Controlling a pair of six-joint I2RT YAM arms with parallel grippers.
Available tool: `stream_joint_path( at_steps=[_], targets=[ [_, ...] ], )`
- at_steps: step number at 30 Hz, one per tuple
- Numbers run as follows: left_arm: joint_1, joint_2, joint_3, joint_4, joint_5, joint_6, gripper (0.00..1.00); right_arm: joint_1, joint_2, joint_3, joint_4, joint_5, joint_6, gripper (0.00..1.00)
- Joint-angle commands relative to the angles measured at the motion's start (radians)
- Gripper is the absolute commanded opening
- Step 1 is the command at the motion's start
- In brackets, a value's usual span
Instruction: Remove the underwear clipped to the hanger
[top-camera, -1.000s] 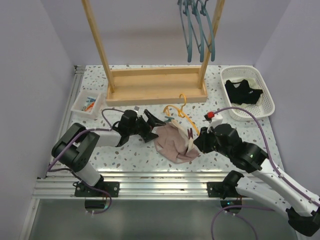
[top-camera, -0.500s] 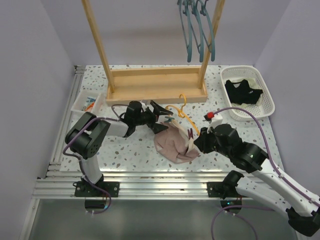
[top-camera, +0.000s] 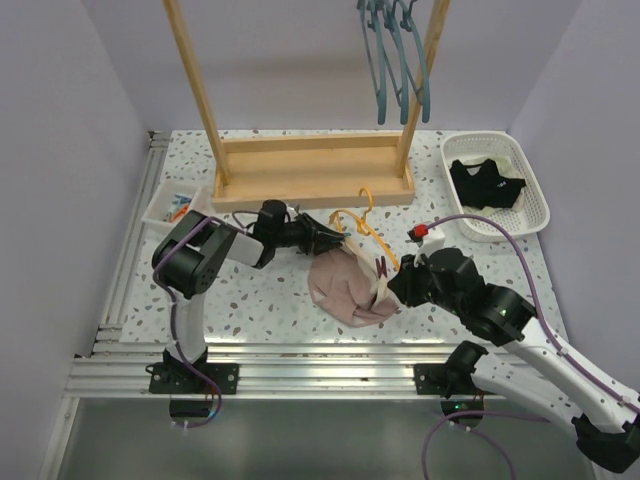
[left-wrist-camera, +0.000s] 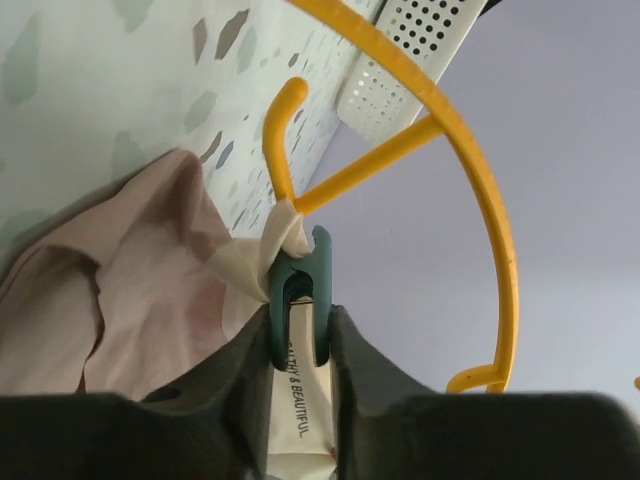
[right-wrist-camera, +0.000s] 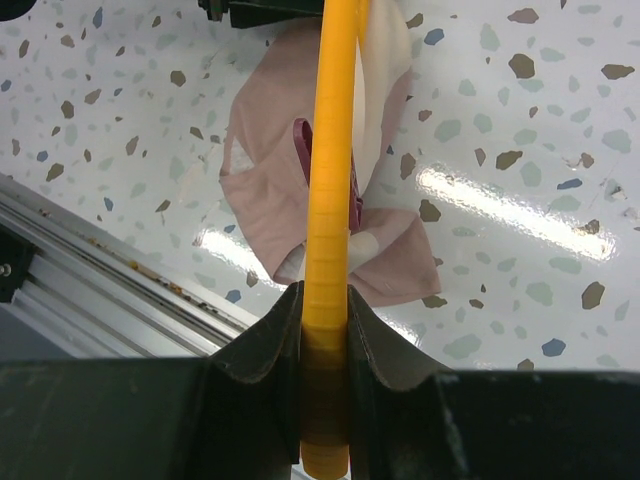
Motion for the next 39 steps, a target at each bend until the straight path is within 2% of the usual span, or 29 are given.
stream_joint_path(
  at_steps=[1,4,8,13,15,18,20,22,23,24,26,27,28,29,30,31,33,35,39],
  targets=[
    [0.007,0.028,0.058,0.095,0.038,-0.015,0.21,0.002,-0.009,0.038,-0.005,0.019,-0.015,0.00],
    [0.007,0.031,0.052,0.115,0.046,-0.013,0.00,0.002,-0.014,0.038,-0.008,0.022,-0.012,0.00],
    [0.012,0.007,0.020,0.148,0.052,-0.006,0.00,0.002,-0.015,0.034,-0.005,0.025,-0.009,0.00],
    [0.018,-0.101,-0.041,0.146,0.069,0.048,0.00,0.002,-0.001,0.037,-0.013,0.073,0.000,0.00],
    [0.026,-0.177,-0.047,0.059,0.079,0.103,0.00,0.002,0.002,0.038,-0.016,0.090,0.005,0.00],
    [0.047,-0.286,-0.037,-0.143,0.088,0.322,0.00,0.002,0.008,0.038,-0.028,0.136,0.019,0.00],
    [0.059,-0.335,-0.035,-0.307,0.096,0.413,0.00,0.002,0.009,0.035,-0.031,0.162,0.028,0.00],
    [0.105,-0.401,-0.070,-0.383,0.124,0.494,0.00,0.002,0.014,0.031,-0.023,0.162,0.032,0.00],
    [0.131,-0.430,-0.090,-0.409,0.125,0.519,0.00,0.003,0.014,0.029,-0.019,0.160,0.034,0.00],
    [0.203,-0.493,-0.106,-0.450,0.119,0.549,0.00,0.002,0.017,0.026,-0.013,0.157,0.034,0.00],
    [0.294,-0.555,-0.123,-0.625,0.104,0.683,0.00,0.002,0.019,0.026,-0.011,0.154,0.037,0.00],
    [0.397,-0.616,-0.120,-0.691,0.087,0.733,0.00,0.002,0.020,0.026,-0.008,0.153,0.037,0.00],
    [0.447,-0.644,-0.092,-0.846,0.040,0.851,0.00,0.003,0.019,0.026,-0.008,0.150,0.039,0.00],
    [0.492,-0.664,-0.069,-0.919,0.005,0.911,0.00,0.002,0.019,0.026,-0.007,0.150,0.039,0.00],
    [0.604,-0.693,-0.046,-0.978,-0.049,0.963,0.00,0.002,0.016,0.025,-0.007,0.145,0.034,0.00],
    [0.653,-0.702,-0.016,-1.030,-0.060,1.031,0.00,0.002,0.014,0.023,-0.007,0.147,0.034,0.00],
    [0.786,-0.701,0.017,-1.041,-0.063,1.074,0.00,0.003,0.010,0.022,0.000,0.144,0.031,0.00],
    [0.832,-0.655,0.073,-1.075,-0.085,1.102,0.00,0.002,0.013,0.020,0.006,0.136,0.031,0.00],
    [0.906,-0.584,0.161,-1.018,-0.187,1.079,0.00,0.002,0.022,0.034,0.000,0.125,0.019,0.00]
  ],
)
